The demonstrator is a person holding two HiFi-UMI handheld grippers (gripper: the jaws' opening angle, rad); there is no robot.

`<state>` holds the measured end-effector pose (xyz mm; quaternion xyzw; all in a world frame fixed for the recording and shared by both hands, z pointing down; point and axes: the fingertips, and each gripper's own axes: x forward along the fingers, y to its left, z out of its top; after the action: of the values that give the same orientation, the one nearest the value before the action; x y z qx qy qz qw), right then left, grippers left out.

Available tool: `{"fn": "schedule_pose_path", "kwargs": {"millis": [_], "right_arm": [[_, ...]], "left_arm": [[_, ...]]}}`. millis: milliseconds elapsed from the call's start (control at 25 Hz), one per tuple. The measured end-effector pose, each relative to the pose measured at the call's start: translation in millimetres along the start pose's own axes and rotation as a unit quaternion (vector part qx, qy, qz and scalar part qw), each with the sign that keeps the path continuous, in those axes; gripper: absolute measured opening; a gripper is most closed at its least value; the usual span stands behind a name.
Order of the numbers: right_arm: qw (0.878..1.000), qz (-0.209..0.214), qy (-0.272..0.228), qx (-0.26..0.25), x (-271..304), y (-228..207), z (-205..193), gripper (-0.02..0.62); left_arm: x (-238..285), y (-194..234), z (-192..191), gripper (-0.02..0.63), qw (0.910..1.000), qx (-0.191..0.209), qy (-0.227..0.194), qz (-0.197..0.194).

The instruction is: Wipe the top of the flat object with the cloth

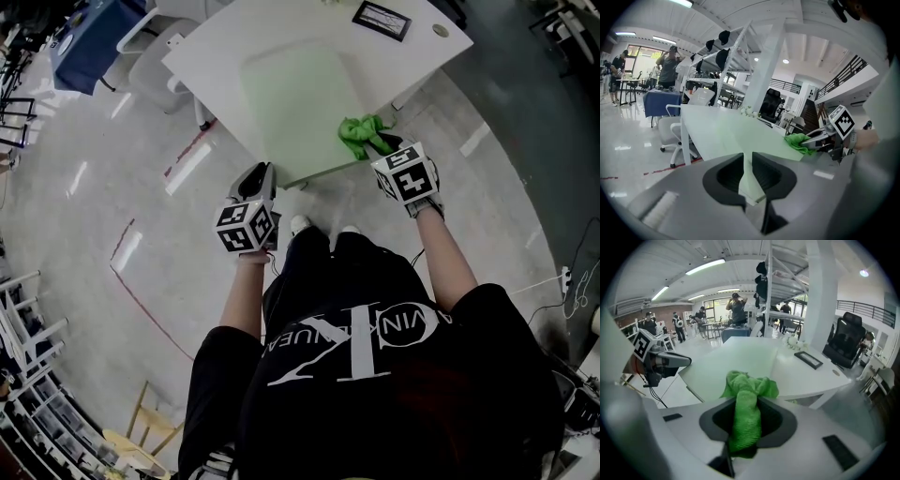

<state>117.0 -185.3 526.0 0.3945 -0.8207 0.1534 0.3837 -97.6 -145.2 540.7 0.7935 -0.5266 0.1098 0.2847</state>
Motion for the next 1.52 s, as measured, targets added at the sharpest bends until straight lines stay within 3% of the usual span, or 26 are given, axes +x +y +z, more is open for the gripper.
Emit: {"fn": "schedule_pose_path", "kwargs": {"millis": [480,640,760,840,1240,1520], "right_arm": [[0.999,0.0,-0.009,0.052,-6,-13,-8,0.104],[0.997,-0.009,-0.004,0.075,-8,-25,-13,0.104],[0.996,-0.049,-0.002,0.072,-16,-43,-15,0.104],[0.994,-0.068,-0.024,0.076,-21,-53,-9,0.104],[0.987,-0.057,-0.124,0.088,-29,-60,41,0.104],[0.978,-0.04,-0.185,0.082,-41,-59,78,0.104]], "left_arm": [[0,-1,0,0.066,1.0,-0.003,0.002,-0.001],[-4,7,0,0.044,0.9994,-0.034,-0.008,-0.007],[-13,25,5,0.021,0.9959,-0.083,-0.037,0.004],[-18,38,10,0.016,0.9947,-0.089,-0.048,0.02],[-28,53,58,0.011,0.9926,-0.016,-0.101,0.066],[-42,47,99,0.011,0.9832,0.052,-0.147,0.096]]}}
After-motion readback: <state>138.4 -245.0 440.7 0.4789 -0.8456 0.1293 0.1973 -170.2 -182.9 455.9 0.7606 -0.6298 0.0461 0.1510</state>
